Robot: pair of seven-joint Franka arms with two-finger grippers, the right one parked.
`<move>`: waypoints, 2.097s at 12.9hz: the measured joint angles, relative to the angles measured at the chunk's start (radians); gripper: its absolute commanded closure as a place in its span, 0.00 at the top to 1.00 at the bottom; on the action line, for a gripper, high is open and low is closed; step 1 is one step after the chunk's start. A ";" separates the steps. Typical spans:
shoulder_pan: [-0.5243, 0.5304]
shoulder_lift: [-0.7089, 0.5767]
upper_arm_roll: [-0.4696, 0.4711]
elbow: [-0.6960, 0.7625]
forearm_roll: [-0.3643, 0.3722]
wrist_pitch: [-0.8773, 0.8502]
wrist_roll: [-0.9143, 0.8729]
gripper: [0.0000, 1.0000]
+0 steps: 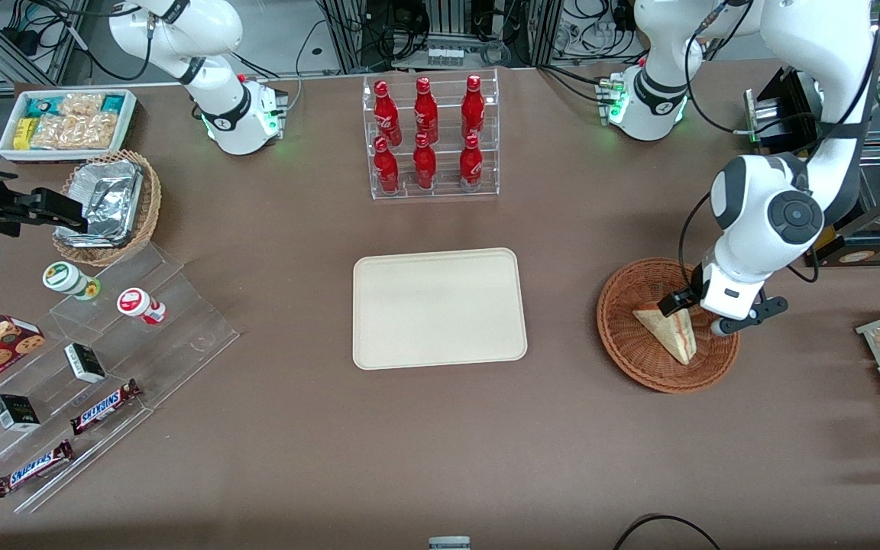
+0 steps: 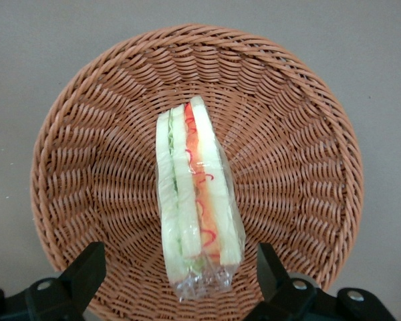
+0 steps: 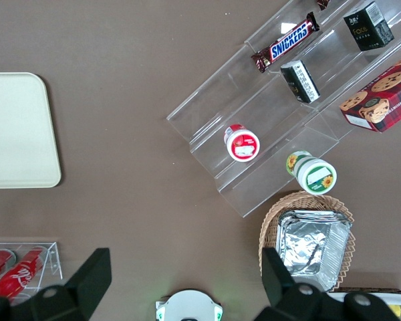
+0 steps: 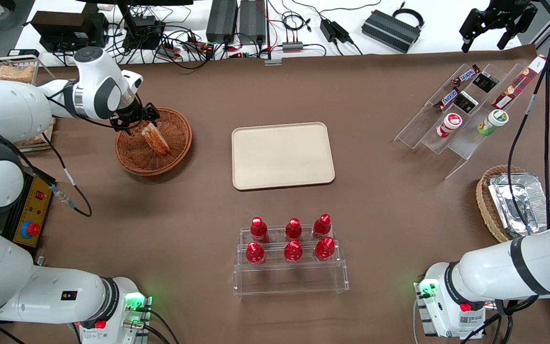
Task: Place sandwich from basket to tray
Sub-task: 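Lower the left gripper and close it on the sandwich, then lift the sandwich and carry it over the cream tray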
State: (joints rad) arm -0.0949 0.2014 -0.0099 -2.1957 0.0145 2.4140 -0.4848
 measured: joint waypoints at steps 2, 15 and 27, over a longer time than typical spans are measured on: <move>0.000 0.022 0.000 0.000 0.000 0.026 -0.001 1.00; -0.042 0.092 -0.009 0.034 -0.001 0.057 -0.094 0.00; -0.311 0.042 -0.020 0.486 -0.008 -0.456 -0.047 0.00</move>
State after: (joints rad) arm -0.4058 0.2431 -0.0302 -1.7093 0.0061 1.9579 -0.5321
